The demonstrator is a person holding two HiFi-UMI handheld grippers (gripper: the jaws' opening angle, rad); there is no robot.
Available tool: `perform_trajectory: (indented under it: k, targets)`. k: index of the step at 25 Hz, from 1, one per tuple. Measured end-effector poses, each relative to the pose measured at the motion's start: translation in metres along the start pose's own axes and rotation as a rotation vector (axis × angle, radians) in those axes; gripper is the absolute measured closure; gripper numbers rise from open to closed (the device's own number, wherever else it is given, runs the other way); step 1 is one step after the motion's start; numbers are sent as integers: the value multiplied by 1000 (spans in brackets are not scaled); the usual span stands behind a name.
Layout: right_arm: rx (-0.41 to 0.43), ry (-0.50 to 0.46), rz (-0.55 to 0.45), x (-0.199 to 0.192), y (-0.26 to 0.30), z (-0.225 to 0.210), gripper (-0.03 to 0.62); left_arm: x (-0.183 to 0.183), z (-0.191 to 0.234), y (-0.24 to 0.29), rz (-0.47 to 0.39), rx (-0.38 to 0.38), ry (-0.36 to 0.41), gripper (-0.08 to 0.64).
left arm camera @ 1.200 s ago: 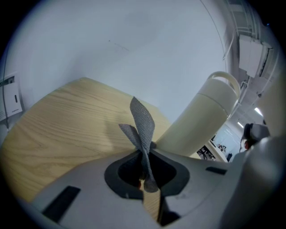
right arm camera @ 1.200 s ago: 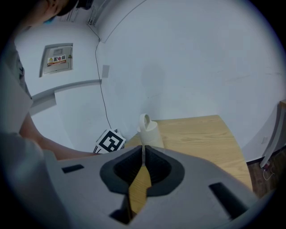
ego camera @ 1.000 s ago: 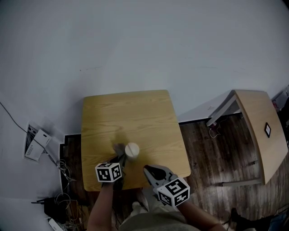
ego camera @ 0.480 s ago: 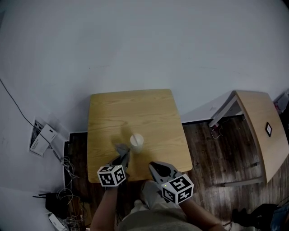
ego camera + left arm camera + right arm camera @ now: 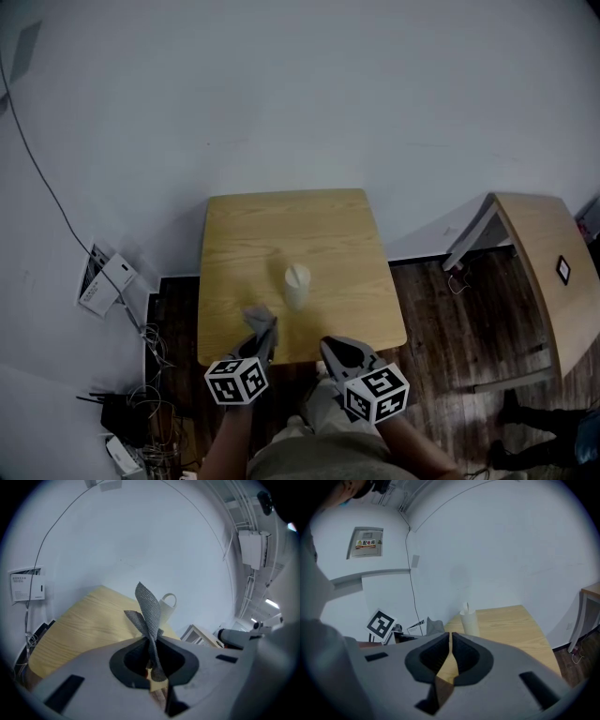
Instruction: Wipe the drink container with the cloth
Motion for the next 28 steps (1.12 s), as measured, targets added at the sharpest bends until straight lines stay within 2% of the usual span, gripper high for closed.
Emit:
perform_trajectory:
  k: [14,28]
  targets:
    - [-22,19,-83,-11,-40,24,581,-2,-19,-84,-99,-18,15,540]
    - [-30,-24,-70,-15,-53,33,591,-11,-20,-109,-124,-26,-8,540]
Point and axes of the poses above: the fingertips, and each gripper's own axes: y forward along the fingers, z to its left, x out of its top, the point moved 5 cm from there along -y, backward along the fingers, and after that the axes turned 3 degrees about -y, right-handed, at the moved point
